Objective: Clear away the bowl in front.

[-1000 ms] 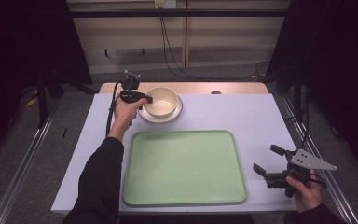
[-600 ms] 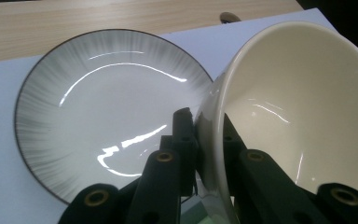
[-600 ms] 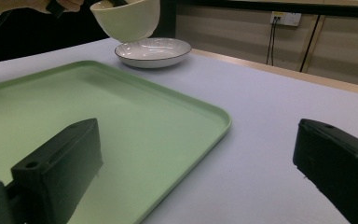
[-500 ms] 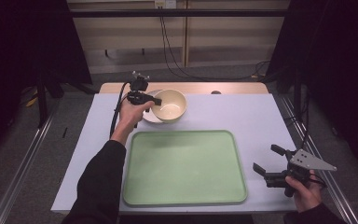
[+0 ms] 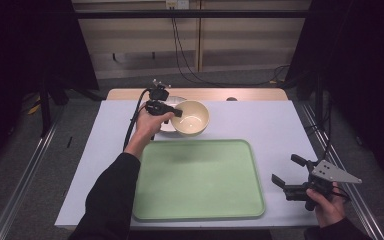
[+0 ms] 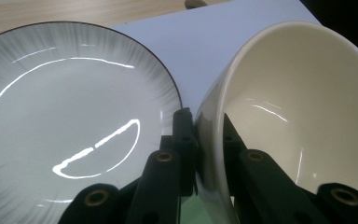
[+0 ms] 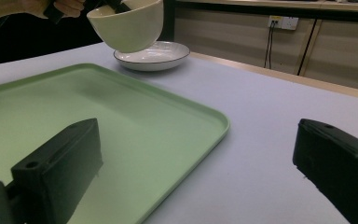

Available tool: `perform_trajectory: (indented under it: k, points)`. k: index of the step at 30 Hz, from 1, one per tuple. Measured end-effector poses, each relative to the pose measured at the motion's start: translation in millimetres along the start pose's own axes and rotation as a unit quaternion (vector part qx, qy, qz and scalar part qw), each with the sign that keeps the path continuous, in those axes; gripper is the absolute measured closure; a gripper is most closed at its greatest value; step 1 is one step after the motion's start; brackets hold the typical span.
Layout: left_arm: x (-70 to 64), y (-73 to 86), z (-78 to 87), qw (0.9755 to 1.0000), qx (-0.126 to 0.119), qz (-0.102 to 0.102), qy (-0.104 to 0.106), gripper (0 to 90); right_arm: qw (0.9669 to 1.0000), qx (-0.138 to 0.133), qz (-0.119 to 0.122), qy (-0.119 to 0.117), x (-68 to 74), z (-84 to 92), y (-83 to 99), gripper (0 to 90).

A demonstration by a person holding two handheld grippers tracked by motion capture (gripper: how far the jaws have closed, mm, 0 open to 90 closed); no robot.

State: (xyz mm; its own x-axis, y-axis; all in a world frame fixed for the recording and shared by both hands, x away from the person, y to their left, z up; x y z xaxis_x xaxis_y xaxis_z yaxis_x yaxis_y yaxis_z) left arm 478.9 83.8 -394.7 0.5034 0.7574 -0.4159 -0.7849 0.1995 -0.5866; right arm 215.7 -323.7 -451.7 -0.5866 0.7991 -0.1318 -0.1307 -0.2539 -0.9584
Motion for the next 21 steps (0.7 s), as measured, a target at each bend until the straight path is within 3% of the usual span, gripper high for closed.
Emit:
perform_trajectory:
  k: [3, 10, 12, 19, 21]
  points:
    - [-5.6, -0.3, -1.8, 0.9999, 0.006, -0.01, 0.007, 83.2, 1.0, 0.0, 0.002, 0.001, -0.1, -0.2, 0.2, 1.1]
    - [-15.2, -0.3, -5.8, 0.9998, -0.001, -0.006, 0.018, 83.2, 1.0, 0.0, 0.001, 0.001, -0.1, -0.1, 0.1, 1.1]
    - [-17.5, 0.5, -8.3, 0.9997, 0.003, -0.003, 0.022, 83.2, 1.0, 0.0, 0.001, 0.001, -0.2, -0.2, 0.1, 1.1]
    - [-28.0, 6.6, -23.9, 0.9987, 0.033, -0.028, 0.025, 83.2, 1.0, 0.0, 0.005, 0.0, -0.4, -0.8, 0.4, 1.1]
    - [-30.9, 7.3, -27.2, 0.9988, 0.034, -0.026, 0.024, 83.2, 1.0, -0.003, 0.004, -0.004, 0.0, -1.3, 0.0, 1.1]
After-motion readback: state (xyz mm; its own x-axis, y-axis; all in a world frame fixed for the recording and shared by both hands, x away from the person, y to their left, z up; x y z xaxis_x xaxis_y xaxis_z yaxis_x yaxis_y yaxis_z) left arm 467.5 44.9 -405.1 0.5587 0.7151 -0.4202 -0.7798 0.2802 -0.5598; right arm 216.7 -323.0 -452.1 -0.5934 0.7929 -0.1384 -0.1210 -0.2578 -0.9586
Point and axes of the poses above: each handheld gripper's, and its own axes: z roughly backward along the jaws, y roughly out of its underside, x roughly to its left, the point moved 1 cm from there along -z, roughly forward along the jaws, and after that the axes turned 9 degrees about z, right-handed, at the moved point
